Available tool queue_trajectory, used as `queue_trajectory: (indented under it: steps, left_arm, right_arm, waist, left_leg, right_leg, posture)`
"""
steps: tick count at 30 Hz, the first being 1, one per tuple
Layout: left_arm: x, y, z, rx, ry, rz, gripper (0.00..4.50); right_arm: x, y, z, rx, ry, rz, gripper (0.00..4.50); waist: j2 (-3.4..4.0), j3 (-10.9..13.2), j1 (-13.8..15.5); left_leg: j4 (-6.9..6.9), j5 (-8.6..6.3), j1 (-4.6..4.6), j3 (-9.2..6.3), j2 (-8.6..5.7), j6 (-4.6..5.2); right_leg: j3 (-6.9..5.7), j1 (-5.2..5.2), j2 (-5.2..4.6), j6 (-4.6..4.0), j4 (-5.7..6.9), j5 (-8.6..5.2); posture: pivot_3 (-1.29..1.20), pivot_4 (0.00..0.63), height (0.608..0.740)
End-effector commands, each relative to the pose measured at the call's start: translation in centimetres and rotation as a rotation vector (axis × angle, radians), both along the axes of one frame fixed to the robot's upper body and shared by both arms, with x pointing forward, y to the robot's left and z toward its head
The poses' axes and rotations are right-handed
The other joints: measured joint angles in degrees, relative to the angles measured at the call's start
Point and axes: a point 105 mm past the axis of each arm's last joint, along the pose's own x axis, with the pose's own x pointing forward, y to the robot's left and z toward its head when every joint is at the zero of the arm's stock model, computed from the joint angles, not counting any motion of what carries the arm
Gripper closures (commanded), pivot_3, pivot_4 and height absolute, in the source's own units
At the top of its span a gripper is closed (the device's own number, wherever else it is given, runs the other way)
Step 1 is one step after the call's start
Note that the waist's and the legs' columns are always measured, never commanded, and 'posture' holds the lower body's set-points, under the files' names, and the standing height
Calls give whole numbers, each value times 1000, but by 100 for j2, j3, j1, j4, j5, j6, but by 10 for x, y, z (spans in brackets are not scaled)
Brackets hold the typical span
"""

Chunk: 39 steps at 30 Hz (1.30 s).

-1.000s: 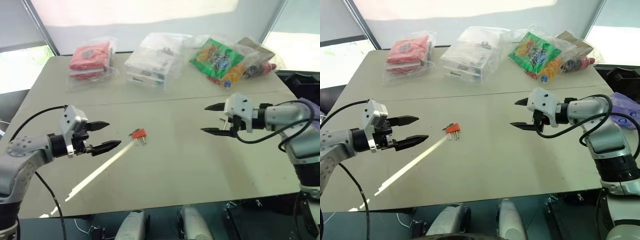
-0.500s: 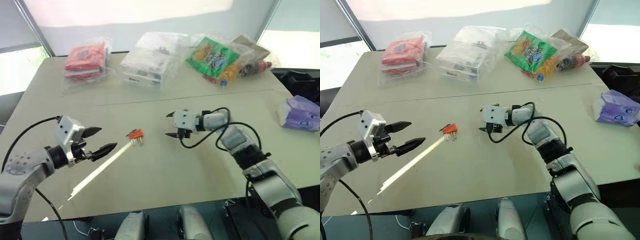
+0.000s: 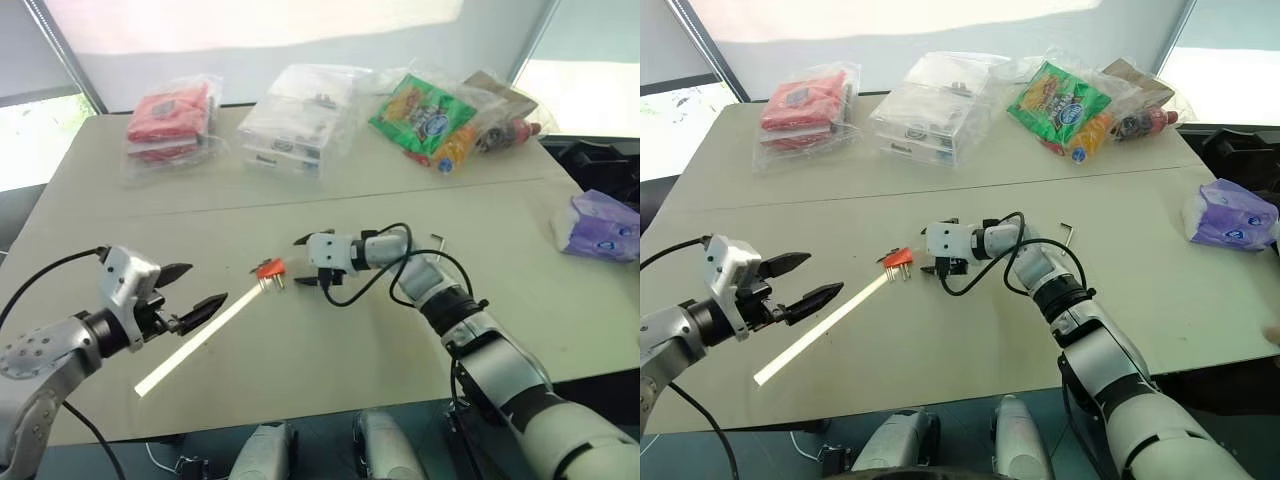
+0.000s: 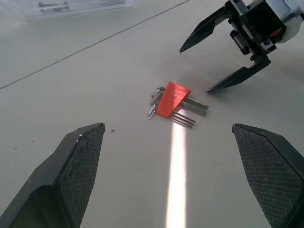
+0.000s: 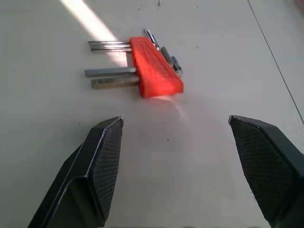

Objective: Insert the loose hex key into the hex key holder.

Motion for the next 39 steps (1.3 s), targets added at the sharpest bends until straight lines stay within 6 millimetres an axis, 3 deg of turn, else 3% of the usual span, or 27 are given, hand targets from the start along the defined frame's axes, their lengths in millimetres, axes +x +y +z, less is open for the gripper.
queue_trajectory:
  steps: [1, 14, 22, 39]
  left_arm:
    - [-2, 1, 10, 6, -44, 8, 20]
    - [-1, -4, 6, -7, -42, 6, 20]
    - [0, -3, 6, -3, -44, 10, 20]
    - [3, 0, 10, 14, -58, 17, 20]
  right_arm:
    - [-1, 13, 9, 48, -2, 15, 803]
    - [8, 28, -9, 47, 93, -54, 803]
    - [8, 18, -25, -33, 240, -85, 803]
    - [4, 33, -25, -36, 339, -63, 803]
  waist:
    - [0, 0, 1]
    - [1, -3, -24]
    - [5, -5, -105]
    - [6, -7, -140]
  left_leg:
    - [0, 0, 0, 0, 0, 0]
    - [-2, 1, 6, -1, 0, -3]
    - [-5, 1, 8, -9, 0, -3]
    - [-9, 1, 11, -15, -3, -3]
  right_leg:
    - [0, 0, 0, 0, 0, 0]
    - [0, 3, 2, -1, 3, 0]
    - [-2, 5, 2, -1, 7, 0]
    - [-5, 8, 1, -1, 5, 0]
  posture:
    - [0, 150, 740]
    - [0, 150, 740]
    - [0, 150, 740]
    - [0, 150, 740]
